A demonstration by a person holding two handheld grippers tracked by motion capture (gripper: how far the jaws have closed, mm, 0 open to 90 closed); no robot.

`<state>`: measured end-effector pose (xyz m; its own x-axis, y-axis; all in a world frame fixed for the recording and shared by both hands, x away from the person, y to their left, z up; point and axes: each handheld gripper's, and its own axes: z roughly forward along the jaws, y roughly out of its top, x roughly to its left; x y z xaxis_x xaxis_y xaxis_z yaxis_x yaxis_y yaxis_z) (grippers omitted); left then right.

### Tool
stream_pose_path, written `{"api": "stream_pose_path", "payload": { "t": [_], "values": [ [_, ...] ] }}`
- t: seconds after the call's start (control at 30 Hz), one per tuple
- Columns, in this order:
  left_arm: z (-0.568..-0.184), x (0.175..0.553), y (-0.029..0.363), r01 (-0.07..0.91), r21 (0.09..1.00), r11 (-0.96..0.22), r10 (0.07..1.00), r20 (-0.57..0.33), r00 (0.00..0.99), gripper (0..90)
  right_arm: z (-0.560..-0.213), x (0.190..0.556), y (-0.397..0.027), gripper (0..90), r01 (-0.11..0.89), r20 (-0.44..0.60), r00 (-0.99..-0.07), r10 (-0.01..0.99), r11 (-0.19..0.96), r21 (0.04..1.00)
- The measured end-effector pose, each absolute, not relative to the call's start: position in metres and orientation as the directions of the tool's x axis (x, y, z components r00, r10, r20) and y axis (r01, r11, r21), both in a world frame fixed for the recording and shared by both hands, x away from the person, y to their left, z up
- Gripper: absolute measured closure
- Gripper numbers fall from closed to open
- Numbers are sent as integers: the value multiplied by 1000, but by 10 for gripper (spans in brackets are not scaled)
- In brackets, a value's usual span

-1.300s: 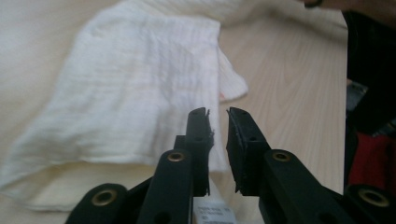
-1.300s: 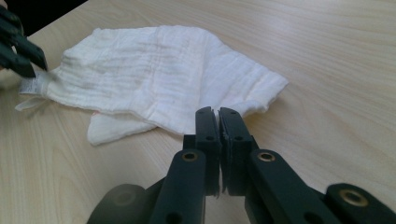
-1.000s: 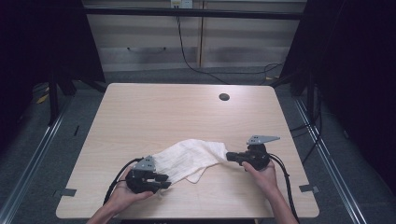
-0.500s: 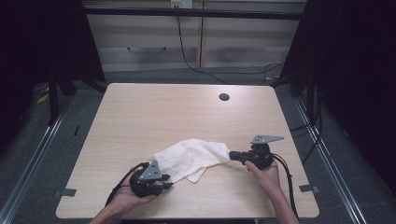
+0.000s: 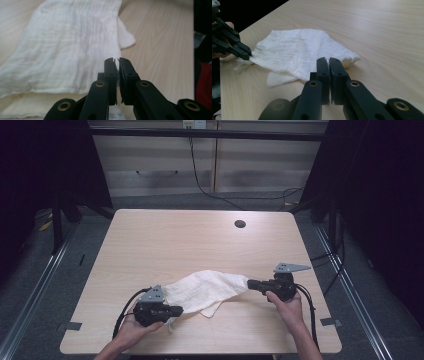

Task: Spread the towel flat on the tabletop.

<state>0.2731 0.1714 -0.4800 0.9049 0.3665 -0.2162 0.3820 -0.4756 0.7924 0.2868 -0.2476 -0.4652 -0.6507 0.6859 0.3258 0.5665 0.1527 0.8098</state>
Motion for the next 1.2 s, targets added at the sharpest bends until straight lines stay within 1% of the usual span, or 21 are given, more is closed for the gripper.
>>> {"api": "stream_pose_path", "payload": {
  "t": [0.1,0.27,0.4,0.47,0.67,0.83,1.0,1.2],
  "values": [
    [-471,276,178,384,815,-434,386,-217,897,855,-454,284,-248,872,538,285,-657,698,169,826],
    [-452,285,191,383,850,-361,416,-220,882,855,-443,280,-256,872,524,284,-653,702,147,839],
    [-431,290,198,354,882,-311,432,-200,879,856,-430,277,-260,872,505,268,-653,708,144,851],
    [-419,292,200,328,897,-296,440,-177,881,858,-420,276,-261,873,490,257,-658,708,144,860],
    [-383,299,203,276,929,-245,450,-144,882,861,-385,273,-260,873,439,213,-671,710,150,886],
    [-358,306,206,252,947,-200,461,-136,877,860,-359,275,-259,873,406,188,-673,715,146,902],
    [-343,302,211,227,960,-166,453,-130,882,861,-335,268,-256,874,371,151,-684,713,162,915],
    [-332,292,216,195,969,-153,450,-107,887,860,-317,254,-254,874,337,148,-702,696,141,931]
  ]
}}
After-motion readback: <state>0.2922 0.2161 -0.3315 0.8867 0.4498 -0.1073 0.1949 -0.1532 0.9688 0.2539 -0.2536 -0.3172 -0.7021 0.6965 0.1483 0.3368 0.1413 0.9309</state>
